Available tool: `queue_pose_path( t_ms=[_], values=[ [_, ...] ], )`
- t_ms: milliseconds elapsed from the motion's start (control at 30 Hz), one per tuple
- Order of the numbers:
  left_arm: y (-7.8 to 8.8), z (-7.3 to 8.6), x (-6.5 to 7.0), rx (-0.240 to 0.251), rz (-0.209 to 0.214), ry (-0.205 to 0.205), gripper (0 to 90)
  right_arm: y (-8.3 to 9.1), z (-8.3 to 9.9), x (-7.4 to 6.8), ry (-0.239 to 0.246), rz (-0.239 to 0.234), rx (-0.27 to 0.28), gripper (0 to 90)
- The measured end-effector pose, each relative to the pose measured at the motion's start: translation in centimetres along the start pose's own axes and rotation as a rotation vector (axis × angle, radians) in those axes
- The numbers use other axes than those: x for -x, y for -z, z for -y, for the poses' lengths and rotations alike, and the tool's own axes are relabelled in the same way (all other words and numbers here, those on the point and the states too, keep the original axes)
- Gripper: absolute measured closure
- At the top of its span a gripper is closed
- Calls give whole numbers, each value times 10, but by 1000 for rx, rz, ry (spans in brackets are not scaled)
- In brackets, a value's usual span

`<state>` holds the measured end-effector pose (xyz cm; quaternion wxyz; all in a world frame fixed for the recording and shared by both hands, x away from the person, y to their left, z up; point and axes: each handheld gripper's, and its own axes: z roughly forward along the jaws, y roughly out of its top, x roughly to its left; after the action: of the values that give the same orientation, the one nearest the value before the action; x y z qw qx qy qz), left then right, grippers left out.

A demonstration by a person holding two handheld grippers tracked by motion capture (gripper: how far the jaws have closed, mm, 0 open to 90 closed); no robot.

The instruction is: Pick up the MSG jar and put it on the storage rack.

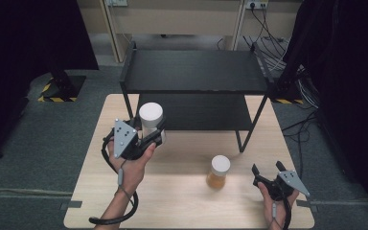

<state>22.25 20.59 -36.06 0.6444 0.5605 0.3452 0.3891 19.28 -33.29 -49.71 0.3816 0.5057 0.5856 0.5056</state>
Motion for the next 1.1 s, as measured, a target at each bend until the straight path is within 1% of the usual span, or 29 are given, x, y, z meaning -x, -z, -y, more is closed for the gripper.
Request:
queue_pose_path(
  t_ms=[533, 700, 800, 900, 1100],
  values=[
    [-6, -15, -1, 12, -6, 6, 339, 0, 0, -1, 0, -3, -2, 40],
    [-8, -20, -2, 12, -7, 1, 339, 0, 0, -1, -2, -4, -1, 40],
    [-9, -23, -3, 17, -6, 11, 339, 0, 0, -1, -2, -4, -1, 40],
    [-10, -26, -2, 18, -10, 5, 339, 0, 0, -1, -2, -4, -1, 40],
    [-12, -34, -3, 27, -12, 7, 339, 0, 0, -1, -2, -4, -1, 40]
  ],
)
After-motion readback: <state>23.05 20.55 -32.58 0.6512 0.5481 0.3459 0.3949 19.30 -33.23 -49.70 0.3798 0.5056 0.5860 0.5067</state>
